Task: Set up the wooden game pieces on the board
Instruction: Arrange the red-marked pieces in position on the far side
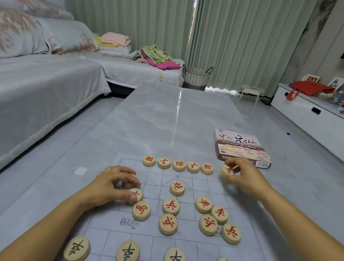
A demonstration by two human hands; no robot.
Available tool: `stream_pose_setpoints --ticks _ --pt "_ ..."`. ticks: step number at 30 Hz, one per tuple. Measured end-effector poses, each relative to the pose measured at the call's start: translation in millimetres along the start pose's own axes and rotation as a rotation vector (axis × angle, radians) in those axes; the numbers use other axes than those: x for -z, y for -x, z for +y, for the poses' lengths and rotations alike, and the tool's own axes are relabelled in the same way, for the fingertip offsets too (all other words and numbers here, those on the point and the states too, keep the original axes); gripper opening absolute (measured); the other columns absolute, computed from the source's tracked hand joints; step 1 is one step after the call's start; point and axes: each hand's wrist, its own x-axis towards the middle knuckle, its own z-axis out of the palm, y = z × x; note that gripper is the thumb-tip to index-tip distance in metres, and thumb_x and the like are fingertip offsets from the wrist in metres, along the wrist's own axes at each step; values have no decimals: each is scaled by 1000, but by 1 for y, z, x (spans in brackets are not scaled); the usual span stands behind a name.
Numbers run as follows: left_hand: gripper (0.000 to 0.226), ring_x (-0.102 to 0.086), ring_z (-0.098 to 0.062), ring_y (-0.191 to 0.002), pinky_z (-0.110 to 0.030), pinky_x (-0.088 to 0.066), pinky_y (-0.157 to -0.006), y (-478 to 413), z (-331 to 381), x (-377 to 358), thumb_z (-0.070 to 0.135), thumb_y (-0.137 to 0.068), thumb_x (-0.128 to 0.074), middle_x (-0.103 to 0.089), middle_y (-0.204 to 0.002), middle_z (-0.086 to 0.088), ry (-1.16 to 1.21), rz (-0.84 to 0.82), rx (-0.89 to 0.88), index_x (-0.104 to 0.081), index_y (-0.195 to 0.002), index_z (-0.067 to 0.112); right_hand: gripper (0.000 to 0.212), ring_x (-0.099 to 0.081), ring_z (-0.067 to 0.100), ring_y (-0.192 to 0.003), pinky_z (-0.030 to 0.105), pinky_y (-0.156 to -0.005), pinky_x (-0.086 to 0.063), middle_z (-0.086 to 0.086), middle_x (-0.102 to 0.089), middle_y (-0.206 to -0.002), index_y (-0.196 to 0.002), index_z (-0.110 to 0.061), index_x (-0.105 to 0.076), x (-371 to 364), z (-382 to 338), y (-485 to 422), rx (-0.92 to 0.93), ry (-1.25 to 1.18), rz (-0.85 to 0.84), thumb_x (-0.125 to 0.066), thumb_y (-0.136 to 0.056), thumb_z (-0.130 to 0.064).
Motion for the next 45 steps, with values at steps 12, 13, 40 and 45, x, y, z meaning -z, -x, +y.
stream_pose_setpoints --ticks 12,13,40,45 --pt "27 -41 -7 -118 -27 -33 -100 -4 -1 -2 33 -65 -78 -51 -119 21 32 53 -10 -68 -87 44 47 -50 10 -102 21 -89 -37 5 -56 -126 -126 -13 -54 -22 25 -15 -56 -194 -12 -68 -81 -11" --pt "27 -41 -7 -118 -27 -33 -100 -4 -2 -2 33 -65 -78 -52 -119 21 31 56 -12 -69 -87 44 46 -49 9 -102 20 -90 -37 5 -56 -127 -126 -12 -54 -22 24 -16 -53 -194 -14 -68 -81 -11" --pt "64 -19 0 -130 -22 -17 -109 27 37 -21 82 -49 -45 -34 -127 28 -462 -80 -235 -55 -99 42 43 -46 11 -99 23 -85 -36 7 -52 -121 -121 -11 -56 -37 29 -17 28 -89 106 -67 -82 -26" --pt "29 -50 0 -96 -19 -38 -89 8 31 8 54 -61 -62 -58 -94 15 -151 224 -194 -58 -90 53 49 -48 14 -104 25 -89 -39 7 -51 -124 -124 -11 -53 -37 28 -17 10 -83 110 -68 -81 -27"
